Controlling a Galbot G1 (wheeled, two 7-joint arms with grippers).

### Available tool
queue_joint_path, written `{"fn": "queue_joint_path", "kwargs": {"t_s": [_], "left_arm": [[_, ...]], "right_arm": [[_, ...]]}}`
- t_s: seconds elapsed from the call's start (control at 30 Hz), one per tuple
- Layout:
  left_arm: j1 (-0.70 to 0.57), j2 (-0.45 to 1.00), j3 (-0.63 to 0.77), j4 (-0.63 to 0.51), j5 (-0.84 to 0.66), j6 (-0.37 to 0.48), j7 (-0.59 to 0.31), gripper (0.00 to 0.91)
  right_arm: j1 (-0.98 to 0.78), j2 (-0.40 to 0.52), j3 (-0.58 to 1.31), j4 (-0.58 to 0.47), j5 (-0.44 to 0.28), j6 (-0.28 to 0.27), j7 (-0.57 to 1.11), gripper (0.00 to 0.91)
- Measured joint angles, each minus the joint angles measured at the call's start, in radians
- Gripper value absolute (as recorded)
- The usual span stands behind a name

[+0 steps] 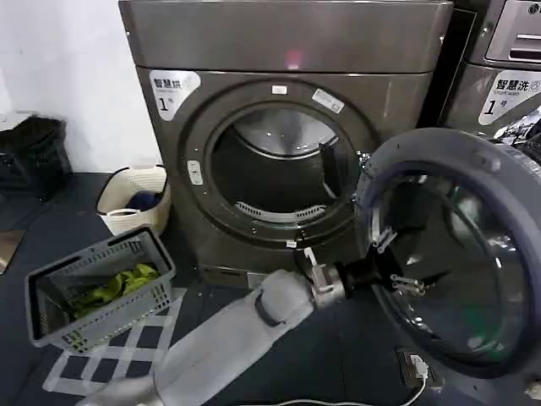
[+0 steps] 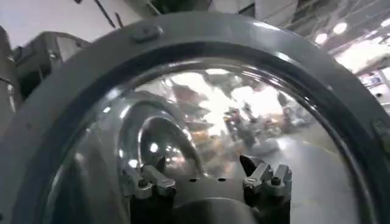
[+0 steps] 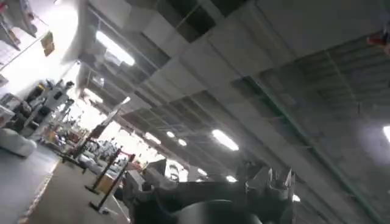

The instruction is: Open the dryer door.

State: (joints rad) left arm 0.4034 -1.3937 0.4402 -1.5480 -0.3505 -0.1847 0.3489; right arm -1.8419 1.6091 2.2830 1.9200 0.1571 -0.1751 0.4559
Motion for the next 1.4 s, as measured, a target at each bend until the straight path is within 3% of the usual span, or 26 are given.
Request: {"fn": "queue_joint_path", "kwargs": {"t_s": [0.3, 0.47, 0.67, 0.8, 1.07, 1.4], "left_arm": [[-0.034, -0.071, 0.006, 0.090, 0.007, -0.003, -0.024, 0.907], [-0.038, -0.100, 0.003, 0.116, 0.022, 0.054, -0.062, 0.907], [-0.007, -0.081, 0.000, 0.055, 0.000, 0.135, 0.030, 0.907], [0.027, -0.020, -0.019, -0.068, -0.008, 0.248, 0.062, 0.907], [0.116, 0.252, -0.102, -0.411, -0.111, 0.432, -0.081, 0.907], [0.492, 0.683, -0.444, -0.744, -0.228, 0.568, -0.312, 0.907]], "right_arm": [[-0.017, 0.000, 0.007, 0.019, 0.027, 0.001, 0.000, 0.907], [-0.013, 0.000, 0.006, 0.018, 0.029, 0.002, -0.002, 0.907], [-0.002, 0.000, -0.009, 0.036, 0.095, 0.027, -0.039, 0.907], [-0.005, 0.000, -0.029, 0.047, 0.140, 0.007, -0.048, 0.907], [-0.009, 0.000, -0.076, 0.044, 0.176, 0.000, -0.078, 0.907], [0.047, -0.002, -0.209, 0.045, 0.131, 0.005, -0.084, 0.907]]}}
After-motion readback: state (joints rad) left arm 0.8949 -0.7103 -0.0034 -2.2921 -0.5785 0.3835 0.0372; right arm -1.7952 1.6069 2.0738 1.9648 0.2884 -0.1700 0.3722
